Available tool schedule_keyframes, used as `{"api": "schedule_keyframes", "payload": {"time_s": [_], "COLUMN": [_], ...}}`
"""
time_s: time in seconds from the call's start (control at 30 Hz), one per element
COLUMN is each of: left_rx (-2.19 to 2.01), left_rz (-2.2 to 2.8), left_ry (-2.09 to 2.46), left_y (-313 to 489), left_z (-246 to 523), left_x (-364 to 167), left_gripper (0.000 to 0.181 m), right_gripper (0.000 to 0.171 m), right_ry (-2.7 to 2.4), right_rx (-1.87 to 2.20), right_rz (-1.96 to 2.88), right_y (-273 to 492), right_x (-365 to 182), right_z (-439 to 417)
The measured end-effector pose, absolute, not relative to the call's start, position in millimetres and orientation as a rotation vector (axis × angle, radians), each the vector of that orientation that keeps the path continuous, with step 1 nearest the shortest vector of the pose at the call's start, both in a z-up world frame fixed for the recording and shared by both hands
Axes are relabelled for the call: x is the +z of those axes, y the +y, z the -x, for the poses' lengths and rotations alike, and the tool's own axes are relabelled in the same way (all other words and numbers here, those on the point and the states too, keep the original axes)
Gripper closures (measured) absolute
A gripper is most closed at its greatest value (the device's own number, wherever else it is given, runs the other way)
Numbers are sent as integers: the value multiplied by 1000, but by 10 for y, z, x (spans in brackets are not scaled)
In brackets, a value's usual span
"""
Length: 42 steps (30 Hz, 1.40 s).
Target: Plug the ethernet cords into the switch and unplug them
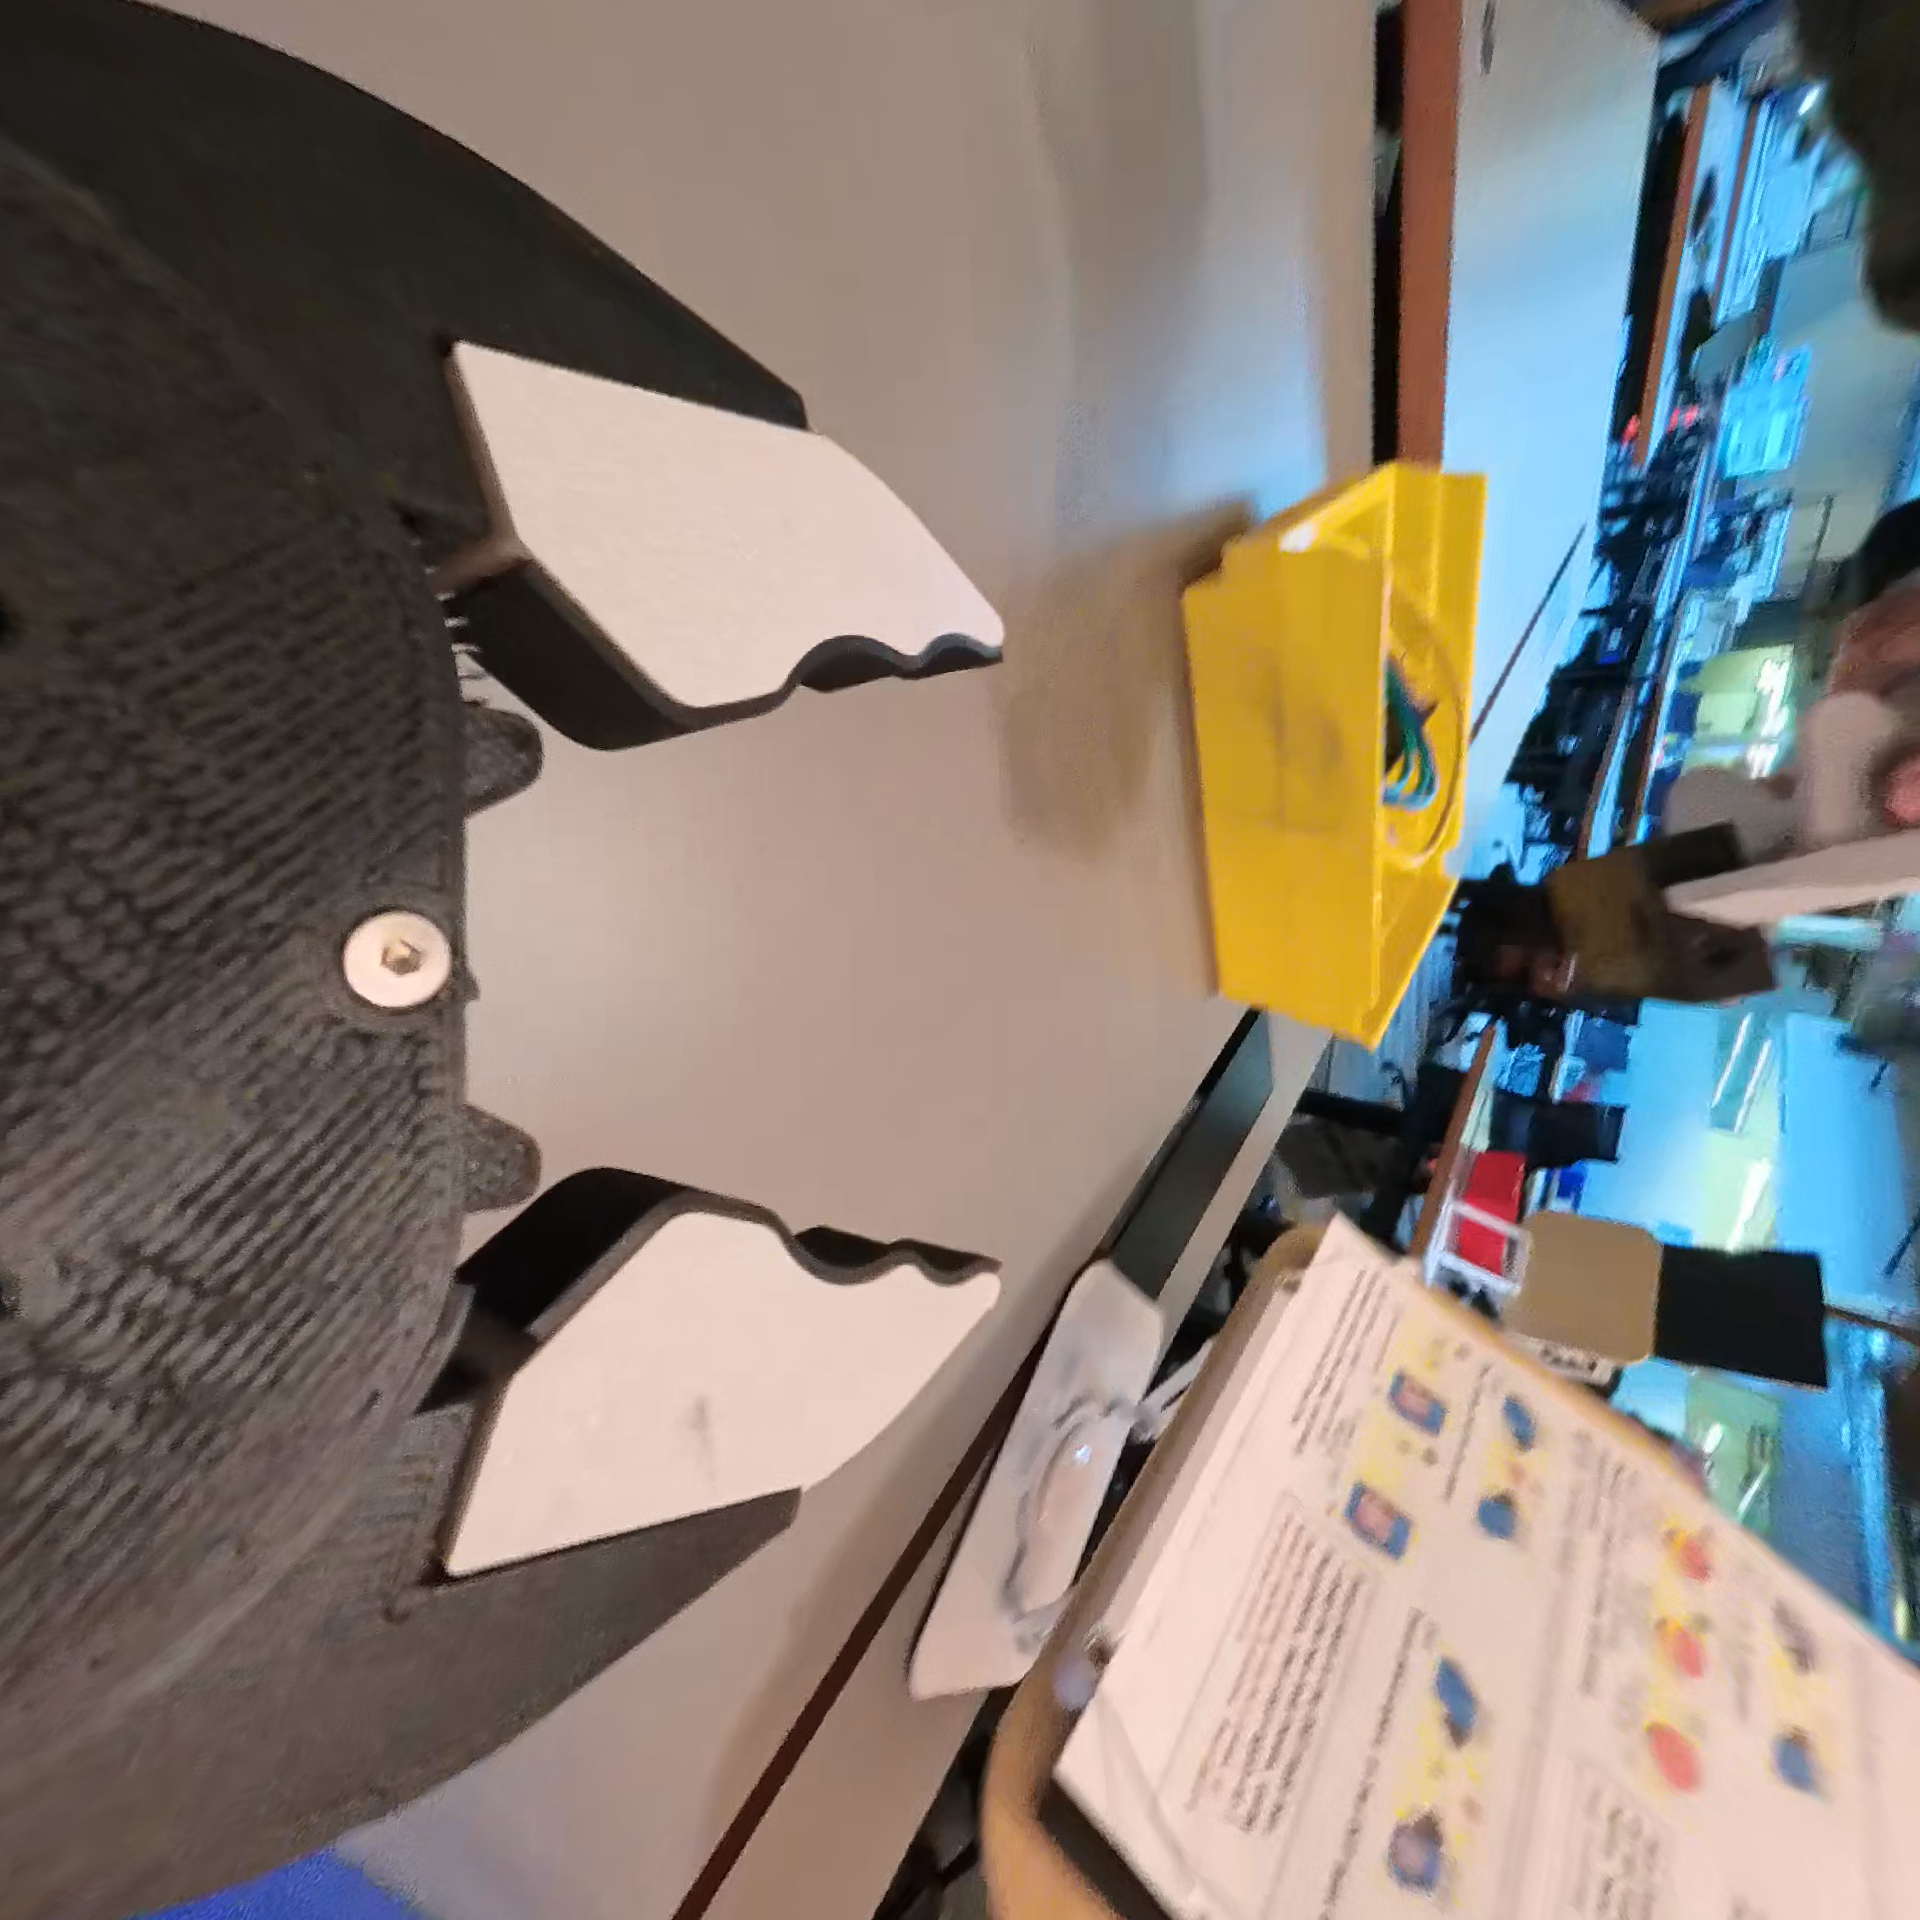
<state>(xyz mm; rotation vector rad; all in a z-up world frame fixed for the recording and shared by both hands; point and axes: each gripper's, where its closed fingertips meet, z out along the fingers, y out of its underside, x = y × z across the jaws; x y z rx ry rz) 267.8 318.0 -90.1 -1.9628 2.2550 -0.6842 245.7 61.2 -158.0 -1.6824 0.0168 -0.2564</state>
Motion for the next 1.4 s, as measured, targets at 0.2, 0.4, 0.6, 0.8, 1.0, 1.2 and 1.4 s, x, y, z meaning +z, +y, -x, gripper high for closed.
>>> {"api": "schedule_keyframes", "payload": {"time_s": [0.2, 0.4, 0.6, 0.8, 1.0, 1.2, 1.4], "left_rx": [-775, -866, -944, -1165, -1315, -2160, -2708], "left_rz": [1479, 1262, 1302, 1405, 1419, 1515, 1694], "left_ry": [2835, 2923, 2746, 2451, 2278, 1858, 2008], "left_y": [1079, 145, 10, -27, -1, 286, 178], "left_z": [-1851, -1448, -1510, -1673, -1745, -1549, -1204], "left_x": [-1272, -1237, -1326, -1323, -1406, -1102, -1446], "left_gripper": [85, 86, 87, 87, 87, 96, 106], "right_gripper": [56, 110, 77, 88, 98, 99, 99], "right_ry": [54, -22, 363, 340, 275, 188, 28], "right_rx": [-470, -485, -393, -447, -470, 27, 93], "right_rz": [1619, 1477, 1487, 1490, 1519, 1285, 1268], "right_y": [666, 301, 93, 224, 238, 72, 95], "right_x": [-1144, -969, -1292, -1262, -1345, -1202, -1269], "right_z": [-1931, -1309, -1604, -1621, -1738, -1511, -1301]}}
